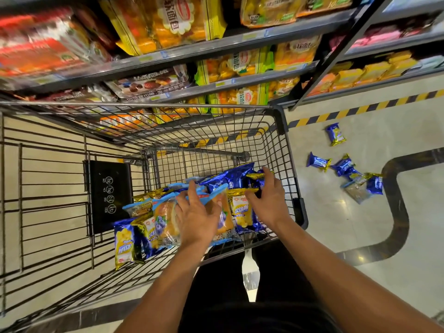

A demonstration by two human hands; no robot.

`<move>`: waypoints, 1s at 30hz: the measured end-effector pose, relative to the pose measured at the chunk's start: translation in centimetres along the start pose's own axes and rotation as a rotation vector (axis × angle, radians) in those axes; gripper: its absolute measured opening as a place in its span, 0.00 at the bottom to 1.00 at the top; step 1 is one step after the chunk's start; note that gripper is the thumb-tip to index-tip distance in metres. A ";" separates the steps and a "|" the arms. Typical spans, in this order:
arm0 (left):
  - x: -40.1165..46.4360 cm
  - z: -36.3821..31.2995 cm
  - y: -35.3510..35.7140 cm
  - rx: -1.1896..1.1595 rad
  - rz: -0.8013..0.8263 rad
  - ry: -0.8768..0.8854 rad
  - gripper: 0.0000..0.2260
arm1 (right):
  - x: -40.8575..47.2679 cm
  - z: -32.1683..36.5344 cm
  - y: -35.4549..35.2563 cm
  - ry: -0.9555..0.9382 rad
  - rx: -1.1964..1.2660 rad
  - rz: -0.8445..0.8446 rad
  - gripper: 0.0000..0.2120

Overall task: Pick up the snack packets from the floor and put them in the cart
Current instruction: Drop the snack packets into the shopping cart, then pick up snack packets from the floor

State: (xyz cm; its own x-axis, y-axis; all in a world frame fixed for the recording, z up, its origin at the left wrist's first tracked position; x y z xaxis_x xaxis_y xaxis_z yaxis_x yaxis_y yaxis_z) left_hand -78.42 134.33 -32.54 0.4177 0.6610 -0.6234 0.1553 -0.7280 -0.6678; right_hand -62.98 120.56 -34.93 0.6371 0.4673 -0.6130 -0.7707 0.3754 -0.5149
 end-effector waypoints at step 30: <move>-19.9 -21.8 6.9 0.577 -0.084 0.769 0.33 | -20.4 -12.7 -22.1 -0.019 -0.253 -0.593 0.34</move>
State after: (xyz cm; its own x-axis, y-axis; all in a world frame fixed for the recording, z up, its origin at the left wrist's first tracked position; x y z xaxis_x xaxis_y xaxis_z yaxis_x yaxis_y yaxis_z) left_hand -66.14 112.17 -15.83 0.9292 0.2575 -0.2651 -0.1673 -0.3466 -0.9230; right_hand -58.84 92.58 -18.61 0.9522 0.2531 -0.1712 -0.2597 0.3752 -0.8898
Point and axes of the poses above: each hand's wrist, its own x-axis towards the middle knuckle, its own y-axis out of the palm, z = x × y, the point moved 5 cm from there along x, towards the middle knuckle, and after that the axes turned 8 degrees about z, right-handed, at the moved point
